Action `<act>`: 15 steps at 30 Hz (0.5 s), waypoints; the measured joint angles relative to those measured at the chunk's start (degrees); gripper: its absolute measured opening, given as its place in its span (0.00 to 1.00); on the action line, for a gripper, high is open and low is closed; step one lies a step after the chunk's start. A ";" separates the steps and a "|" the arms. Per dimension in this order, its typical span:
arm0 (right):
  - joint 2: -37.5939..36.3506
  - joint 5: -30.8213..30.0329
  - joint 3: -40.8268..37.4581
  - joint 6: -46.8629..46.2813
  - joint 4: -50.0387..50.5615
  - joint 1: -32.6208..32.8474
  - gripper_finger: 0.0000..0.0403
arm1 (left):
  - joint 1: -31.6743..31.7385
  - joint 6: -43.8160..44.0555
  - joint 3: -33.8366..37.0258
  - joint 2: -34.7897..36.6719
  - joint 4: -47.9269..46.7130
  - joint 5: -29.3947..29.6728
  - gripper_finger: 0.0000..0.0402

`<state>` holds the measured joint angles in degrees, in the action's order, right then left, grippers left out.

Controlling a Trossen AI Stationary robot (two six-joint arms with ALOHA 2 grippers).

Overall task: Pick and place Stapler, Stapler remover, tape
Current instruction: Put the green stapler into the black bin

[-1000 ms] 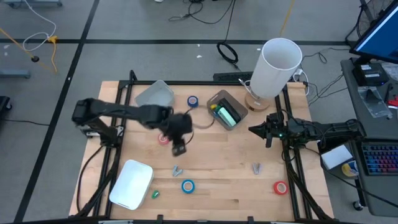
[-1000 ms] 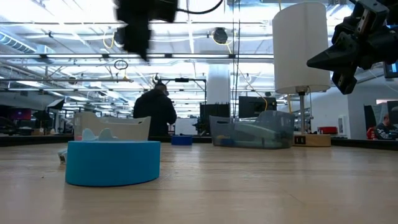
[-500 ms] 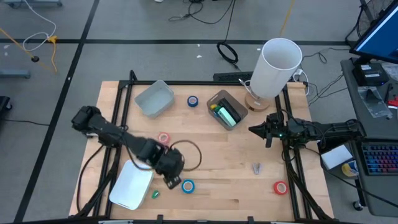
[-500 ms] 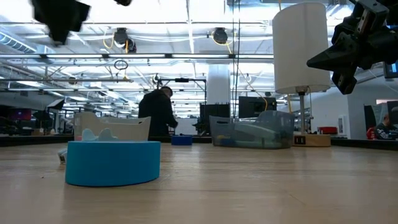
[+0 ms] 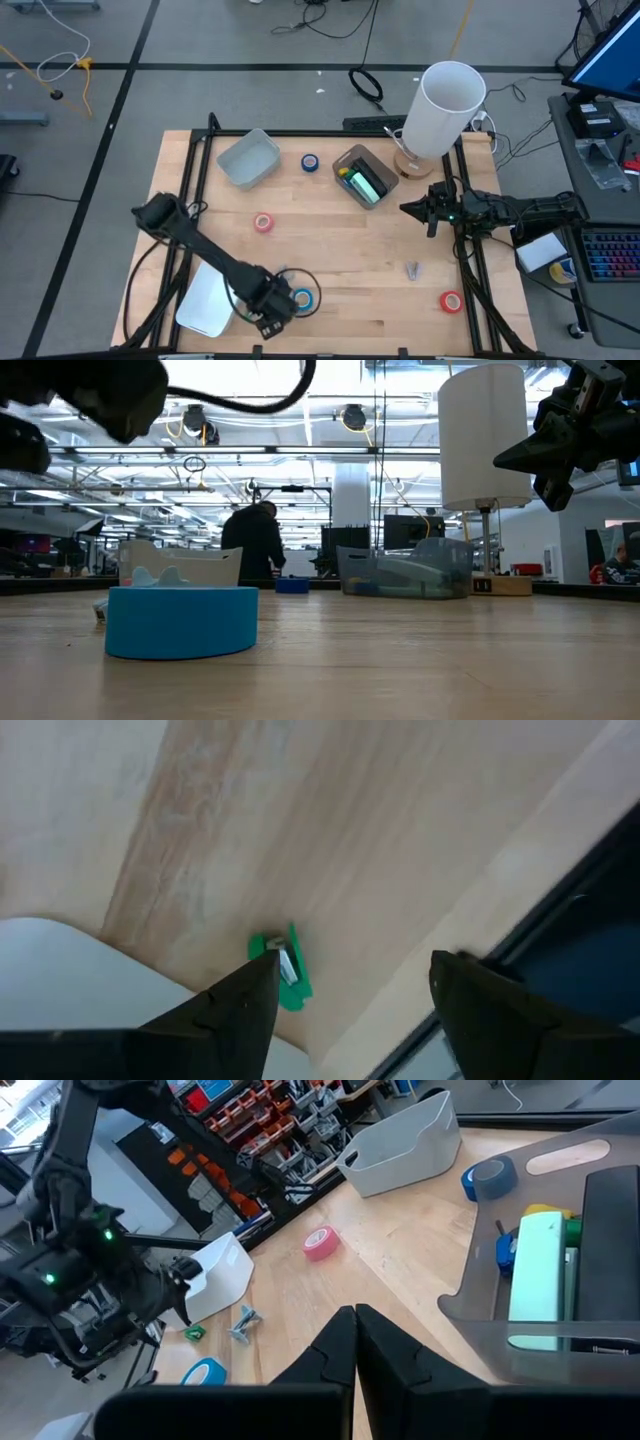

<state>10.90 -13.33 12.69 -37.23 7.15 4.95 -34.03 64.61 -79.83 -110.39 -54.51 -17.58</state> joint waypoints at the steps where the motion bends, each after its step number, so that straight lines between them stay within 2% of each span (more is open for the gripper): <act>1: 0.00 0.04 0.00 0.00 -0.01 0.00 0.01 | -0.26 0.07 0.00 -0.54 -0.22 -0.37 0.64; 8: 0.00 0.09 0.00 -0.02 -0.01 0.00 0.01 | -1.01 -0.15 0.00 -1.90 -3.88 -0.26 0.64; 11: 0.02 0.10 0.00 -0.02 -0.01 0.00 0.01 | -0.95 0.21 0.00 -1.88 -6.00 1.54 0.64; 15: 0.02 0.10 0.00 -0.02 -0.01 0.00 0.01 | -0.93 -1.08 0.21 -1.87 -5.34 2.43 0.64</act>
<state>10.91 -13.23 12.69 -37.26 7.14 4.95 -34.96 63.53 -79.63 -112.26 -59.85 -15.14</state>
